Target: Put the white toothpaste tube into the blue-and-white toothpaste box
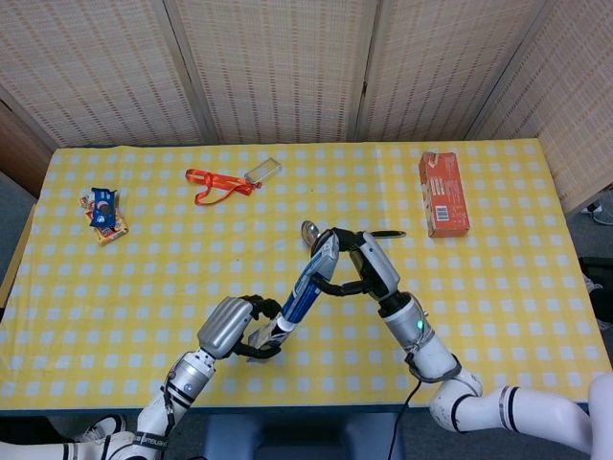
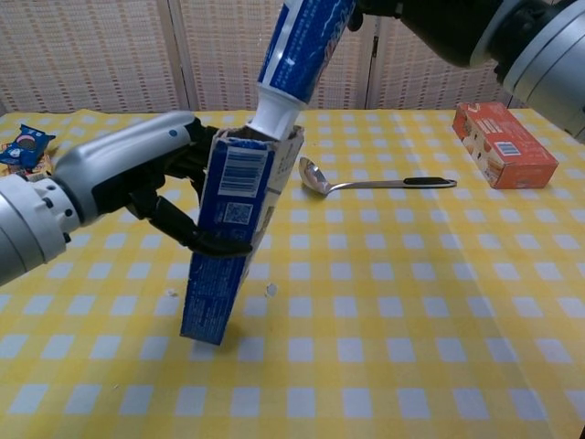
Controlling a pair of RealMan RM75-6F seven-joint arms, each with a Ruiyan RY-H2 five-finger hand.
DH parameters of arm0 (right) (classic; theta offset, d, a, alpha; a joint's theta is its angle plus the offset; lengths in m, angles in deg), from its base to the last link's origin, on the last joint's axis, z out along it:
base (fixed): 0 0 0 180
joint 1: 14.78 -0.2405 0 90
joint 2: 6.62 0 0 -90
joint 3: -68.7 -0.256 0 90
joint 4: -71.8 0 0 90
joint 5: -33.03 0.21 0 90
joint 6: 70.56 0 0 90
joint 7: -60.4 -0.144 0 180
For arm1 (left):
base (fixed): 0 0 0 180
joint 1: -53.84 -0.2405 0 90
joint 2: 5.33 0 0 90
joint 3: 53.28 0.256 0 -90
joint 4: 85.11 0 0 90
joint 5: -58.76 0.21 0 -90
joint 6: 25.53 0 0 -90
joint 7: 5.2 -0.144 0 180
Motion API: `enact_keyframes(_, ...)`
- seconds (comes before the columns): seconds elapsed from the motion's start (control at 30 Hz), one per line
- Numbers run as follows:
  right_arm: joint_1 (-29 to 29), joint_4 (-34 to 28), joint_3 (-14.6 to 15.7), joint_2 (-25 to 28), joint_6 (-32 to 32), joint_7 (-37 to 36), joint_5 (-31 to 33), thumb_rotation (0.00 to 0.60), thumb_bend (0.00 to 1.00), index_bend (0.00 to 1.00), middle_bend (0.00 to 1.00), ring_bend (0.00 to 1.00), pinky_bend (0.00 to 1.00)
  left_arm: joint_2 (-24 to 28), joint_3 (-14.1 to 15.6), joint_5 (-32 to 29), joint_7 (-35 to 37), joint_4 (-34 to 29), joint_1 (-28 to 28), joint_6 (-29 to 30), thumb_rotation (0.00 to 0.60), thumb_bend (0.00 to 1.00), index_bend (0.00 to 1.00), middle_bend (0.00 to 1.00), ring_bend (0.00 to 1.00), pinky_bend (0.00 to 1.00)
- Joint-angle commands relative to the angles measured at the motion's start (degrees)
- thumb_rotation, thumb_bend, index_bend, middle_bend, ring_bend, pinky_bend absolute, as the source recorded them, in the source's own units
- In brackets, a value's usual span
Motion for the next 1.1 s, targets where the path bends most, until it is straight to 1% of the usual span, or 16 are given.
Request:
enact_keyframes(0.03, -0.22, 0.4, -0.26, -0.31, 0.17, 0.13, 0.34, 0.6, 0.39, 0.83, 0.74, 0.71, 0.64, -0.06, -0.03, -0.25, 0.04, -0.11, 0.1, -0.03, 0.6, 0.2, 0.5, 0.58, 0.47, 0.52)
enact_keyframes(0.3, -0.36, 2.03, 0.36, -0.57, 0.36, 4.7, 0.13, 0.6, 0.39, 0.83, 0.74, 0.71, 0.64, 0.46, -0.05, -0.42, 0.01, -0.3, 0.26, 0.22, 0.6, 0.2, 0.5, 0.58, 0.47, 0.52)
enact_keyframes(0.53, -0.81, 1.3, 0.72, 0.22, 1.71, 7.53, 0.23, 0.6, 0.39, 0.83, 0.74, 0.71, 0.64, 0.81, -0.02, -0.59, 0.36, -0.49, 0.35, 0.21, 0.6, 0.2, 0.5, 0.58, 0.47, 0.52)
enact_keyframes(0.7, -1.34, 0.45, 1.09, 0.26, 3.77, 6.55, 1.14, 0.6, 0.39, 0.83, 0.74, 0.71, 0.64, 1.04, -0.19, -0.29, 0.67, -0.82, 0.43, 0.6, 0.6, 0.2, 0.5, 0.58, 0.47, 0.52)
enact_keyframes(0.9, -2.03, -0.08, 1.61, -0.16, 5.97, 4.07, 1.63, 0.6, 0.39, 0.83, 0.74, 0.71, 0.63, 1.44, -0.29, 0.56, 2.77, -0.8, 0.07, 1.5, 0.6, 0.2, 0.5, 0.58, 0.47, 0.52)
enact_keyframes(1.1, -2.47, 0.03, 1.85, -0.38, 7.01, 4.98, 1.77, 0.6, 0.39, 0.83, 0.74, 0.7, 0.62, 1.8, -0.51, 1.74, 4.58, -0.97, -0.27, 2.69, 0.6, 0.2, 0.5, 0.58, 0.47, 0.52)
